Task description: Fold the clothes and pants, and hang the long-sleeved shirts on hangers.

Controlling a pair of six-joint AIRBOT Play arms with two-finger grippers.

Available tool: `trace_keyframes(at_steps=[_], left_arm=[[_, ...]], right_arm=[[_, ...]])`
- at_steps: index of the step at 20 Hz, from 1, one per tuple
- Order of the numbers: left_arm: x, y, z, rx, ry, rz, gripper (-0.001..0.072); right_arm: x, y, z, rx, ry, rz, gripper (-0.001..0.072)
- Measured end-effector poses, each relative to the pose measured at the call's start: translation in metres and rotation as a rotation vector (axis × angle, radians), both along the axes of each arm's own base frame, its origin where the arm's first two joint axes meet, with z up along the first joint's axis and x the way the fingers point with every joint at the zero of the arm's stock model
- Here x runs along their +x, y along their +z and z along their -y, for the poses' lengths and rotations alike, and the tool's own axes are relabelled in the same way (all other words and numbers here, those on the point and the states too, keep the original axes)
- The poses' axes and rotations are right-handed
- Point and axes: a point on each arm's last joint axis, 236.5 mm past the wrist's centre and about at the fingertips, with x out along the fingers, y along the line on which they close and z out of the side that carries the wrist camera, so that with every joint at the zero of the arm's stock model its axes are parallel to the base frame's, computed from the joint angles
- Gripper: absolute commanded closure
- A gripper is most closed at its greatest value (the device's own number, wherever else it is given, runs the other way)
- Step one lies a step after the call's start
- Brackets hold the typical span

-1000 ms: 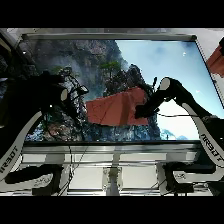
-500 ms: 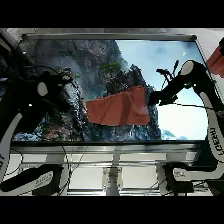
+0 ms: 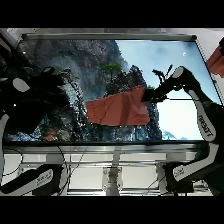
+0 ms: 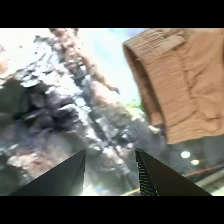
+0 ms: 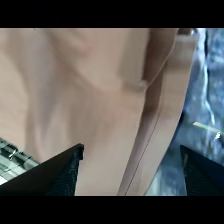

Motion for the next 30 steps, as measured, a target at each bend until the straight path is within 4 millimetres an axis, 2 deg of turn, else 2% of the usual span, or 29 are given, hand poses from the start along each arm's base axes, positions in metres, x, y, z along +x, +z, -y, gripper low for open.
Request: trace_keyframes(at_steps=[4,8,12,15,19,22,23,25,27,30], left_arm=[[-0.003,0.003,0.004,-0.031,0.002,-0.012,0.0329],[-0.004,0.003,0.005,-0.042,0.002,-0.017,0.0328],[-0.004,0.003,0.006,-0.046,0.002,-0.019,0.0329],[-0.004,0.004,0.007,-0.048,0.002,-0.019,0.0329],[-0.004,0.003,0.007,-0.048,0.002,-0.020,0.0329],[-0.004,0.003,0.007,-0.048,0.002,-0.020,0.0329],[-0.004,0.003,0.007,-0.047,0.002,-0.020,0.0329],[-0.004,0.003,0.007,-0.047,0.002,-0.021,0.0329],[-0.004,0.003,0.007,-0.047,0.002,-0.021,0.0329],[-0.004,0.003,0.007,-0.047,0.002,-0.020,0.0330]], right_arm=[[0.006,-0.031,-0.006,0.030,0.006,-0.018,0.0041],[0.008,-0.043,-0.020,0.089,0.012,-0.032,0.0050],[0.008,-0.045,-0.050,0.155,0.052,-0.013,0.0382],[0.003,-0.045,-0.073,0.171,0.102,-0.006,0.0698],[-0.005,-0.034,-0.101,0.214,0.148,-0.009,0.0703],[0.002,-0.005,-0.104,0.218,0.156,0.017,0.0703],[0.007,0.010,-0.099,0.200,0.151,0.038,0.0703],[0.015,0.043,-0.075,0.127,0.134,0.090,0.0703],[0.019,0.075,-0.032,0.002,0.093,0.144,0.0703],[0.015,0.118,0.053,-0.168,-0.048,0.199,0.0703]])
